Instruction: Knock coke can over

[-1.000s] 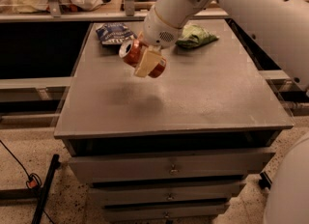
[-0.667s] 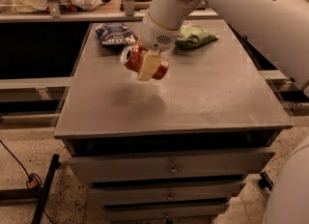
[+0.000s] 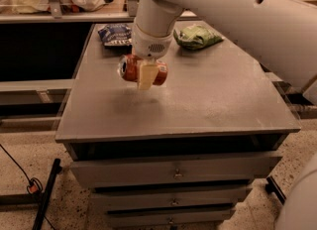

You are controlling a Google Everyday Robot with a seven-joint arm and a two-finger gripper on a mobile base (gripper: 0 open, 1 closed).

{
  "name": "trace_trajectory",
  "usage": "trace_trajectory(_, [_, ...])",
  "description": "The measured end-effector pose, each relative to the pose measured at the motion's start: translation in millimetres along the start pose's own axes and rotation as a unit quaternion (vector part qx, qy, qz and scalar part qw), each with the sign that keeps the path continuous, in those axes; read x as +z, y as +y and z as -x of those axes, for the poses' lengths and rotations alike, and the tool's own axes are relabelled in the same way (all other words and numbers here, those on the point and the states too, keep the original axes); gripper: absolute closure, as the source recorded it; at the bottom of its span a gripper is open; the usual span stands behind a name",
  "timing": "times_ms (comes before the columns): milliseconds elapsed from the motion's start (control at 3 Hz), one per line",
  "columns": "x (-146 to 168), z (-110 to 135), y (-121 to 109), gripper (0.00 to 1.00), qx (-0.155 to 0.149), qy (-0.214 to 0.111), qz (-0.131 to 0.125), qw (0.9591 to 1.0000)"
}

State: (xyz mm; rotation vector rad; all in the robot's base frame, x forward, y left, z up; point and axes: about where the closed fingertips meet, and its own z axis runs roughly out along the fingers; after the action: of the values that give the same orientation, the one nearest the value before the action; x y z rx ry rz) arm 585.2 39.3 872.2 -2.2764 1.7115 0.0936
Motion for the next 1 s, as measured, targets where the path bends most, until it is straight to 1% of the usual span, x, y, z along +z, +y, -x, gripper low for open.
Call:
trace_trajectory(333, [4.9, 8.6, 3.0, 0.51, -0.019, 0.019, -0.002, 0.9996])
trace_trajectory(667, [11.3, 15.9, 5.6, 0.51, -0.032, 0.025, 0.003, 0.9992])
trace_trajectory(1000, [14.0, 17.0, 5.2, 0.51, -0.035, 0.026, 0.004, 0.999])
